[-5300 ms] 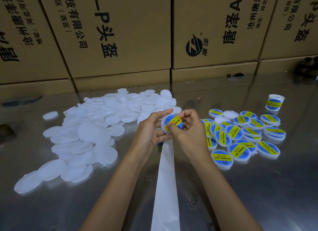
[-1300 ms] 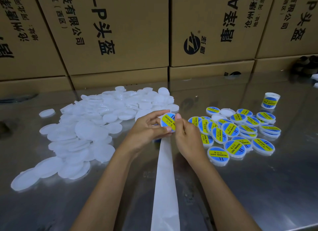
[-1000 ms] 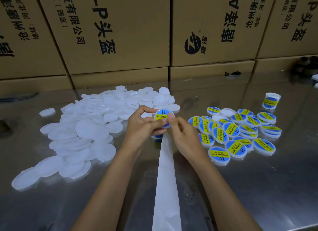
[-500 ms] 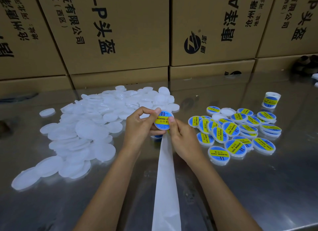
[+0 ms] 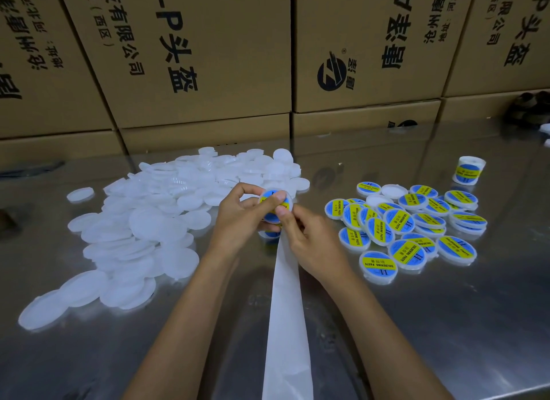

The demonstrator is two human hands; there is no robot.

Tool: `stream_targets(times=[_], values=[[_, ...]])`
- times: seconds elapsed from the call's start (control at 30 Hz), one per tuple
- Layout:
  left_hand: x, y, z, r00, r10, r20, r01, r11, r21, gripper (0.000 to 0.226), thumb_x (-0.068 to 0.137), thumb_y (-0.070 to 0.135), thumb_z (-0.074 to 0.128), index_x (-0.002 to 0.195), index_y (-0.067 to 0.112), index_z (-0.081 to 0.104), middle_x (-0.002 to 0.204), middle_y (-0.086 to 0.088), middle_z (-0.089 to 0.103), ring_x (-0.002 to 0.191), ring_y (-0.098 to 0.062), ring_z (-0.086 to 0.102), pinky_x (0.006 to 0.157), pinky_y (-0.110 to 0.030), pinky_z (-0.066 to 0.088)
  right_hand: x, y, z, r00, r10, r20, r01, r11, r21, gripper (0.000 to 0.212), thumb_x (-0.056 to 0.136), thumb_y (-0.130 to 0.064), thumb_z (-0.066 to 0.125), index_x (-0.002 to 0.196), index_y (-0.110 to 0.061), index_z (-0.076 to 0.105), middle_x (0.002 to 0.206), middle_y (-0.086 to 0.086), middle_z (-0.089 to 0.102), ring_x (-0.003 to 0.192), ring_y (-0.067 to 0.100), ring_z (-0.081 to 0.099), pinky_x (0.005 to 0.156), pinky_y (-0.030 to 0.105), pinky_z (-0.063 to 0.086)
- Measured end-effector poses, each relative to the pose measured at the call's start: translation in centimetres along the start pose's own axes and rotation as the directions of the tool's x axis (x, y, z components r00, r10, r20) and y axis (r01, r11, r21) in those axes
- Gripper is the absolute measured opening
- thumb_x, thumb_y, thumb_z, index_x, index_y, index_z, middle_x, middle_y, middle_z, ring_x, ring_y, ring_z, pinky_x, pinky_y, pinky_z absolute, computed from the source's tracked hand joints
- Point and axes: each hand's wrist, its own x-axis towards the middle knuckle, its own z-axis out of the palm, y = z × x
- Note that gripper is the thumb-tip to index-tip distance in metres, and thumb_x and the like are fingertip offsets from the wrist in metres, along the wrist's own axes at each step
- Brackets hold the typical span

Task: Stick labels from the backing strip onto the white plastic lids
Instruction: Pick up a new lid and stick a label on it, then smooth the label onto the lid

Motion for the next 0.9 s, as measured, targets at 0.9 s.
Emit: stream_targets(times=[0.9], values=[[1.6,-2.4,-0.9,0.968,0.133,-0.211,-0.114,0.989,0.099,0.032,0.096,-0.002,0.048,0.089,0.016,0.073,0.079,0.005,0.074,0.066,-0.006,0.068,0.059,-0.023,0.059,1.3,1.0,-2.8,0.623,0.768,0.148,-0.446,0.193,0.874,0.027,0.105,-0.021,0.037,0.087,-0.012,0.055,0.067,0.002,0.05,0.05,0.012,0.041,0.041,0.018,0.039]])
